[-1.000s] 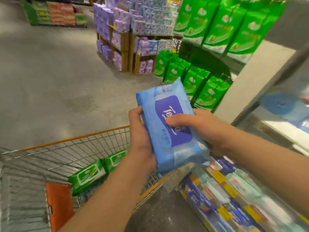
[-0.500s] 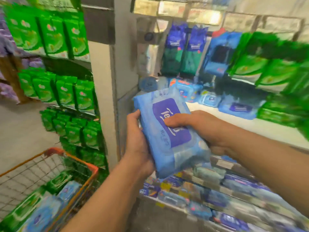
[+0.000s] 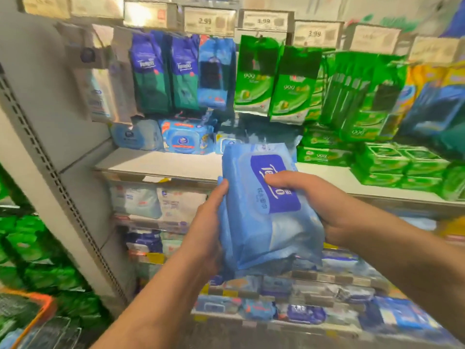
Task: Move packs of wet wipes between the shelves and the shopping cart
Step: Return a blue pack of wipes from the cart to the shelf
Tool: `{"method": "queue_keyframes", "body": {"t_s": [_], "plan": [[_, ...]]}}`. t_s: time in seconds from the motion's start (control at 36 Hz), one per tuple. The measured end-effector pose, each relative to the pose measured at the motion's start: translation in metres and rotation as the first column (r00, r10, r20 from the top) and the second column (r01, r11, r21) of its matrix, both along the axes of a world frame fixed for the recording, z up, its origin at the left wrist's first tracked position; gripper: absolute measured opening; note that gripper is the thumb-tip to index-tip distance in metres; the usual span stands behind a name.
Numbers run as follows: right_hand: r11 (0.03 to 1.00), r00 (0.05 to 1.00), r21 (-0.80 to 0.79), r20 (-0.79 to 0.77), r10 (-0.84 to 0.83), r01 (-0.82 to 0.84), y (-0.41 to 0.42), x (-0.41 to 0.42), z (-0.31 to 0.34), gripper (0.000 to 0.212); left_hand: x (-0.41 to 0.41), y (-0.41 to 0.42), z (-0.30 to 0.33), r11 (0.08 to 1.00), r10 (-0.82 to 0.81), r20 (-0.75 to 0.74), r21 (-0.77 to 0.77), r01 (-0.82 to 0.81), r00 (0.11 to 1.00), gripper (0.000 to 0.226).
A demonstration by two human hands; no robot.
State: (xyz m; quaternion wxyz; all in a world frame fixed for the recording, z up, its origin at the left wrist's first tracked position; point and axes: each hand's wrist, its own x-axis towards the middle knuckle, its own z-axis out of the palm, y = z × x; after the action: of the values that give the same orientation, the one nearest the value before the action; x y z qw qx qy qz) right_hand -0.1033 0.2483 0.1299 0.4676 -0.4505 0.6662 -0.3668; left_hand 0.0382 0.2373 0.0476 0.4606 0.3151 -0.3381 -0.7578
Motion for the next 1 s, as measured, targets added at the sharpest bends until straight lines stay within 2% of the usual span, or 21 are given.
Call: {"method": "queue_keyframes", "body": {"t_s": [0.03, 0.06, 0.11, 0.19, 0.22, 0.28, 0.33, 0.36, 0.42, 0.5, 0.53, 0.61, 0.75, 0.81, 0.86, 0.92, 0.97, 1.0], "plan": [[0.986, 0.989, 0.090, 0.043, 0.138, -0.141, -0.008, 0.000, 0.003, 0.038, 0.000, -0.008, -0.004, 1.000, -0.025, 0.022, 0.004, 0.025, 0.999, 0.044], [0.982, 0.982, 0.036, -0.025, 0.187, -0.186, -0.011, -0.001, 0.003, 0.033, 0.000, -0.019, -0.010, 0.998, -0.057, 0.053, 0.014, 0.057, 0.997, 0.050], [0.973, 0.973, 0.048, 0.055, 0.222, -0.225, -0.019, -0.011, 0.000, 0.031, -0.002, -0.034, -0.016, 0.991, -0.132, 0.097, 0.051, 0.127, 0.987, 0.065], [0.981, 0.971, 0.035, 0.150, 0.185, -0.192, -0.027, -0.019, -0.002, 0.039, -0.006, -0.056, -0.022, 0.972, -0.227, 0.086, 0.082, 0.220, 0.970, 0.069], [0.991, 0.989, 0.021, 0.062, 0.133, -0.135, -0.033, -0.021, -0.002, 0.036, -0.007, -0.062, -0.024, 0.965, -0.254, 0.086, 0.087, 0.247, 0.963, 0.069], [0.996, 0.987, 0.053, 0.149, 0.061, -0.070, -0.042, -0.026, -0.002, 0.035, -0.009, -0.074, -0.026, 0.953, -0.298, 0.073, 0.084, 0.292, 0.952, 0.071], [0.998, 0.987, 0.053, 0.163, 0.009, -0.018, -0.051, -0.032, -0.001, 0.027, -0.010, -0.087, -0.029, 0.949, -0.310, 0.073, 0.084, 0.304, 0.948, 0.076], [0.998, 0.968, 0.046, 0.249, -0.047, 0.036, -0.055, -0.032, 0.001, 0.023, -0.011, -0.093, -0.031, 0.951, -0.304, 0.082, 0.091, 0.297, 0.949, 0.083], [0.997, 0.953, 0.022, 0.292, -0.081, 0.078, -0.067, -0.038, -0.001, 0.036, -0.012, -0.106, -0.035, 0.957, -0.277, 0.070, 0.108, 0.268, 0.958, 0.099], [0.996, 0.955, 0.009, 0.280, -0.093, 0.094, -0.088, -0.045, -0.007, 0.051, -0.012, -0.128, -0.042, 0.974, -0.222, 0.070, 0.059, 0.219, 0.972, 0.086], [0.996, 0.955, 0.020, 0.283, -0.093, 0.091, -0.096, -0.044, -0.006, 0.055, -0.010, -0.136, -0.047, 0.978, -0.204, 0.076, 0.063, 0.199, 0.976, 0.089], [0.995, 0.957, 0.028, 0.270, -0.103, 0.099, -0.111, -0.049, -0.014, 0.058, -0.006, -0.157, -0.054, 0.981, -0.174, 0.078, 0.104, 0.165, 0.982, 0.113], [0.990, 0.936, 0.068, 0.322, -0.143, 0.127, -0.116, -0.054, -0.019, 0.037, -0.002, -0.176, -0.056, 0.982, -0.178, 0.111, 0.087, 0.169, 0.978, 0.085], [0.983, 0.949, 0.077, 0.259, -0.182, 0.168, -0.129, -0.061, -0.015, 0.024, 0.000, -0.182, -0.057, 0.985, -0.152, 0.135, 0.100, 0.140, 0.979, 0.089], [0.976, 0.974, 0.140, 0.133, -0.185, 0.166, -0.149, -0.069, -0.012, 0.030, 0.000, -0.185, -0.055, 0.991, -0.113, 0.151, 0.085, 0.101, 0.982, 0.096], [0.987, 0.996, 0.149, -0.077, -0.045, 0.056, -0.161, -0.081, -0.013, 0.037, 0.000, -0.187, -0.053, 0.996, -0.084, 0.164, 0.049, 0.077, 0.983, 0.095], [0.991, 0.983, 0.080, -0.158, -0.090, 0.104, -0.170, -0.094, -0.015, 0.044, 0.002, -0.189, -0.052, 0.998, -0.059, 0.171, 0.025, 0.056, 0.984, 0.092], [0.985, 0.986, 0.107, -0.116, -0.121, 0.133, -0.175, -0.097, -0.017, 0.046, 0.003, -0.190, -0.051, 0.999, -0.033, 0.177, 0.024, 0.030, 0.984, 0.091]]}}
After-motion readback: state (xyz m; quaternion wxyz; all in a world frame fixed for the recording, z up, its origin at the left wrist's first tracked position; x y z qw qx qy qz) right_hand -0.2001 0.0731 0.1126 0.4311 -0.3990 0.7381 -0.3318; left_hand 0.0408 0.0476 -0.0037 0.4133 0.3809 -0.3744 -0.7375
